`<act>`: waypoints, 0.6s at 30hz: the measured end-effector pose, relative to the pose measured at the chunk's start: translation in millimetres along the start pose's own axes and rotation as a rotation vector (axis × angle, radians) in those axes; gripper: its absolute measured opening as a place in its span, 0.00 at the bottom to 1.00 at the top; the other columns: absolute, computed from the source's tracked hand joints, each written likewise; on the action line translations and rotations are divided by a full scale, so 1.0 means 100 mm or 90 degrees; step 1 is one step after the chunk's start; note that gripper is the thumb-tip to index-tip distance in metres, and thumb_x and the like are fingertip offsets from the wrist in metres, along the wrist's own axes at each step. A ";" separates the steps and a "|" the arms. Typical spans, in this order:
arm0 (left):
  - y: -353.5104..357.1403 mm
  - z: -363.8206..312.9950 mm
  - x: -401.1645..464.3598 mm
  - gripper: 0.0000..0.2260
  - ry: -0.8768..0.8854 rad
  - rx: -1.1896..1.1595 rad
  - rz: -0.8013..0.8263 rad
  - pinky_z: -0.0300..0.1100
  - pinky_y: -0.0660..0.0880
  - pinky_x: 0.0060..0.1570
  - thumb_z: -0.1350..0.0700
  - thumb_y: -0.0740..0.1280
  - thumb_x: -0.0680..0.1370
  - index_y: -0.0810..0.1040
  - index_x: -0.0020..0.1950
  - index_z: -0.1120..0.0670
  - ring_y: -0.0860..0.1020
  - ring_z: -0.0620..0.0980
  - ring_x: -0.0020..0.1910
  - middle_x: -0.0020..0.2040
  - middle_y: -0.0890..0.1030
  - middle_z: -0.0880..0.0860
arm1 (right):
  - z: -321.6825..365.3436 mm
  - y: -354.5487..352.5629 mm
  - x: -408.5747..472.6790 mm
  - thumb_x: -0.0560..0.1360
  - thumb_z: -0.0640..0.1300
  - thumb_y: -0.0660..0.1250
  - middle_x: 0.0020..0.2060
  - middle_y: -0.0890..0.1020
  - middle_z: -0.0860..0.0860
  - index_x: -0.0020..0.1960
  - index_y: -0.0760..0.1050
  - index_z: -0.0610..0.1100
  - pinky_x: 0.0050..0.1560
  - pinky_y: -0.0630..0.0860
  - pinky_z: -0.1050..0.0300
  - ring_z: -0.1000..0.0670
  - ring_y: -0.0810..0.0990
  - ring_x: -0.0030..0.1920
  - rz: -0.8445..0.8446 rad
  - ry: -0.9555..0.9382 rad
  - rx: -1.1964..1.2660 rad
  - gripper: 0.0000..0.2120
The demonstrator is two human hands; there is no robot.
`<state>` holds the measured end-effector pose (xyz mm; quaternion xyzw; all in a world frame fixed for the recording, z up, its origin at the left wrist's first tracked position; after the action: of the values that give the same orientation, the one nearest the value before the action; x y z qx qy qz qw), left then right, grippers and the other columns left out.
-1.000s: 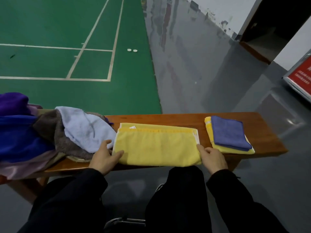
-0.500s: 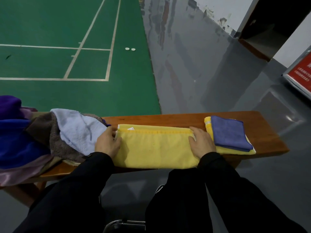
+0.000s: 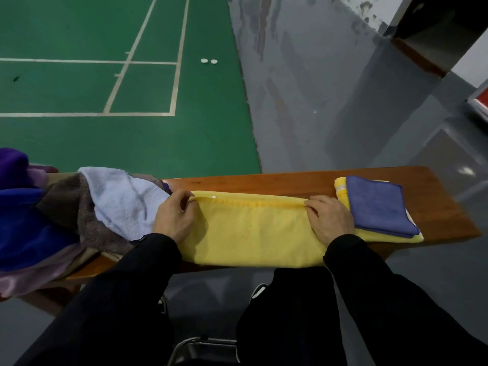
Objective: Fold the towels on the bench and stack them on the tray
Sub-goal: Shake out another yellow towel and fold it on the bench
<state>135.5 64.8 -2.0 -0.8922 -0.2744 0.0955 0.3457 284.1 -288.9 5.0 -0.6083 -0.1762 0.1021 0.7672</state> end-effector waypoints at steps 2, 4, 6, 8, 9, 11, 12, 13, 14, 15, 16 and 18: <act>-0.02 -0.01 0.01 0.03 0.003 -0.026 -0.010 0.48 0.77 0.47 0.55 0.65 0.82 0.78 0.51 0.53 0.79 0.53 0.43 0.43 0.82 0.51 | -0.02 -0.08 -0.01 0.79 0.45 0.70 0.54 0.83 0.49 0.54 0.84 0.45 0.54 0.76 0.52 0.47 0.79 0.54 -0.071 0.013 0.027 0.07; -0.02 -0.05 0.08 0.04 -0.001 -0.025 -0.016 0.48 0.76 0.47 0.54 0.65 0.82 0.77 0.51 0.53 0.78 0.54 0.43 0.43 0.81 0.51 | -0.03 -0.12 0.02 0.78 0.44 0.69 0.50 0.82 0.49 0.51 0.83 0.44 0.50 0.73 0.55 0.47 0.78 0.51 -0.083 0.030 0.033 0.05; 0.00 -0.09 0.17 0.04 -0.012 -0.019 -0.019 0.47 0.74 0.48 0.54 0.65 0.82 0.77 0.51 0.54 0.78 0.54 0.45 0.44 0.81 0.52 | -0.03 -0.12 0.08 0.80 0.44 0.68 0.50 0.82 0.49 0.53 0.82 0.44 0.50 0.72 0.55 0.47 0.78 0.52 -0.068 0.049 0.033 0.06; 0.04 -0.13 0.25 0.05 -0.022 -0.016 -0.017 0.45 0.73 0.49 0.54 0.64 0.82 0.78 0.52 0.54 0.78 0.55 0.46 0.46 0.82 0.53 | -0.04 -0.11 0.15 0.81 0.45 0.67 0.53 0.82 0.49 0.56 0.82 0.44 0.53 0.74 0.53 0.47 0.77 0.54 -0.052 0.069 0.028 0.08; 0.07 -0.14 0.28 0.06 -0.028 -0.014 -0.014 0.45 0.73 0.50 0.54 0.64 0.82 0.78 0.53 0.55 0.78 0.55 0.47 0.47 0.82 0.54 | -0.04 -0.09 0.18 0.81 0.46 0.66 0.54 0.82 0.49 0.58 0.82 0.45 0.54 0.75 0.52 0.47 0.77 0.55 -0.043 0.079 0.023 0.09; 0.12 -0.14 0.33 0.07 -0.040 -0.003 -0.011 0.47 0.75 0.52 0.55 0.64 0.82 0.79 0.55 0.56 0.79 0.56 0.49 0.49 0.82 0.55 | -0.06 -0.04 0.22 0.82 0.47 0.65 0.55 0.82 0.49 0.60 0.82 0.46 0.55 0.76 0.52 0.47 0.78 0.56 -0.027 0.098 0.018 0.11; 0.15 -0.12 0.34 0.08 -0.046 0.005 -0.011 0.47 0.75 0.53 0.55 0.64 0.82 0.79 0.56 0.56 0.79 0.57 0.49 0.50 0.83 0.56 | -0.06 -0.01 0.23 0.82 0.47 0.64 0.56 0.81 0.49 0.60 0.81 0.46 0.54 0.76 0.53 0.47 0.78 0.56 -0.019 0.106 0.017 0.11; 0.17 -0.11 0.35 0.08 -0.050 0.017 -0.011 0.48 0.75 0.54 0.55 0.64 0.82 0.79 0.57 0.57 0.80 0.58 0.50 0.51 0.83 0.56 | -0.06 0.03 0.23 0.83 0.47 0.64 0.56 0.81 0.49 0.61 0.81 0.46 0.54 0.76 0.53 0.47 0.78 0.56 -0.010 0.112 0.015 0.11; 0.20 -0.09 0.37 0.09 -0.053 0.031 -0.008 0.48 0.75 0.54 0.56 0.64 0.82 0.79 0.59 0.58 0.80 0.58 0.51 0.52 0.83 0.57 | -0.06 0.07 0.23 0.83 0.47 0.63 0.57 0.81 0.49 0.62 0.81 0.46 0.54 0.76 0.53 0.47 0.78 0.56 0.001 0.117 0.012 0.12; 0.23 -0.09 0.38 0.10 -0.055 0.042 0.002 0.48 0.75 0.55 0.57 0.64 0.81 0.78 0.61 0.58 0.80 0.58 0.53 0.54 0.82 0.57 | -0.06 0.10 0.24 0.83 0.46 0.62 0.59 0.81 0.49 0.64 0.80 0.46 0.55 0.76 0.53 0.47 0.78 0.57 0.010 0.123 0.011 0.13; 0.25 -0.09 0.39 0.12 -0.056 0.049 0.016 0.49 0.75 0.57 0.58 0.64 0.81 0.76 0.64 0.58 0.80 0.59 0.56 0.56 0.81 0.58 | -0.05 0.11 0.24 0.84 0.46 0.62 0.61 0.81 0.48 0.67 0.79 0.46 0.58 0.76 0.52 0.46 0.78 0.59 0.013 0.132 0.016 0.14; 0.26 -0.13 0.37 0.21 -0.040 0.069 0.030 0.53 0.72 0.66 0.58 0.65 0.78 0.71 0.71 0.59 0.75 0.59 0.65 0.64 0.77 0.60 | 0.02 0.05 0.23 0.83 0.44 0.62 0.67 0.79 0.47 0.71 0.76 0.45 0.66 0.74 0.50 0.45 0.77 0.66 -0.019 0.137 0.047 0.18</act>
<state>181.4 62.1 -8.6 -0.8751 -0.2581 0.1462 0.3825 304.8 -277.6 3.7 -0.5845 -0.0981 0.0310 0.8049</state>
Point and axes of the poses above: each hand's wrist, its own x-axis towards the middle knuckle, its own y-axis out of the palm, z = x × y, the point moved 7 cm from there along x, towards the middle knuckle
